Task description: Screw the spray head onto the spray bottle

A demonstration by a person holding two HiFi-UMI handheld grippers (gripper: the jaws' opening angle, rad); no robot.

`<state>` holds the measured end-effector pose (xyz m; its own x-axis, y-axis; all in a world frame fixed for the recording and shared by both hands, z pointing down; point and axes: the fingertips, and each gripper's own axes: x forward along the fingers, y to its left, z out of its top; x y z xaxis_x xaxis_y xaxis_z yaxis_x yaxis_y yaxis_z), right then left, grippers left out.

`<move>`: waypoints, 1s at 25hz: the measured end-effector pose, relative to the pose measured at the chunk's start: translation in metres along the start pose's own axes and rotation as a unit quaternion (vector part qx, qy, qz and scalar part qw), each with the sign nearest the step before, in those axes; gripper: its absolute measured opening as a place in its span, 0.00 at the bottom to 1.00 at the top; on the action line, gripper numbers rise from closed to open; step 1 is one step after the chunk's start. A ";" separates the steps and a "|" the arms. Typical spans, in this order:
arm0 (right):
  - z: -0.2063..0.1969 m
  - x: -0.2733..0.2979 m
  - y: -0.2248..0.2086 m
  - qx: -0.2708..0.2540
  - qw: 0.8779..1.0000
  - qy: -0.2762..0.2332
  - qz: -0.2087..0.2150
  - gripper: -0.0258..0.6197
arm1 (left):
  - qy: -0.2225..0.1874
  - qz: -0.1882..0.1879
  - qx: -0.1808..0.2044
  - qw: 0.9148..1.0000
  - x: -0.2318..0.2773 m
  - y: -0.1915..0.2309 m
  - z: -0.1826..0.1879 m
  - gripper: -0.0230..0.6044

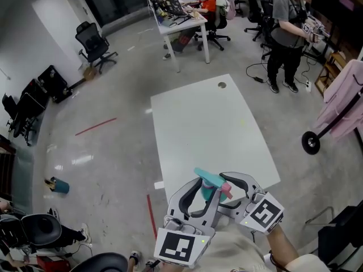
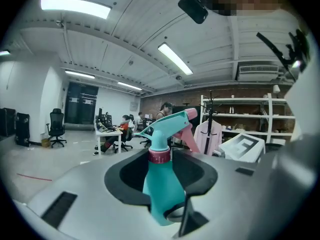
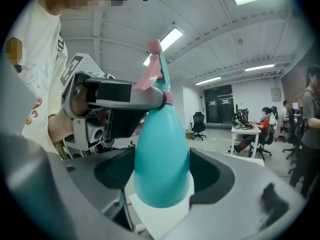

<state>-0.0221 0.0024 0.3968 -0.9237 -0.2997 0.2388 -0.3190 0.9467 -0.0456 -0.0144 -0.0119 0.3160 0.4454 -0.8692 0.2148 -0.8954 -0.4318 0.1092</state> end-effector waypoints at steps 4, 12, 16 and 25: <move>0.005 -0.002 0.002 0.015 0.999 -0.014 0.027 0.58 | 0.004 -0.073 -0.006 0.997 -0.005 -0.002 0.003 0.27; -0.004 -0.005 -0.012 0.027 0.999 -0.013 0.012 0.58 | -0.002 -0.044 0.019 0.999 -0.004 0.004 0.004 0.28; -0.001 -0.008 -0.022 0.033 0.999 -0.028 -0.009 0.58 | -0.013 -0.015 0.004 1.000 -0.013 0.010 0.002 0.29; -0.016 -0.009 -0.026 0.024 0.999 -0.023 -0.034 0.58 | -0.017 0.051 -0.008 0.999 -0.023 0.036 -0.029 0.04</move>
<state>-0.0022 -0.0179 0.4112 -0.9077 -0.3701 0.1979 -0.3910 0.9171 -0.0781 -0.0569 -0.0009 0.3433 0.3520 -0.9158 0.1932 -0.9355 -0.3376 0.1042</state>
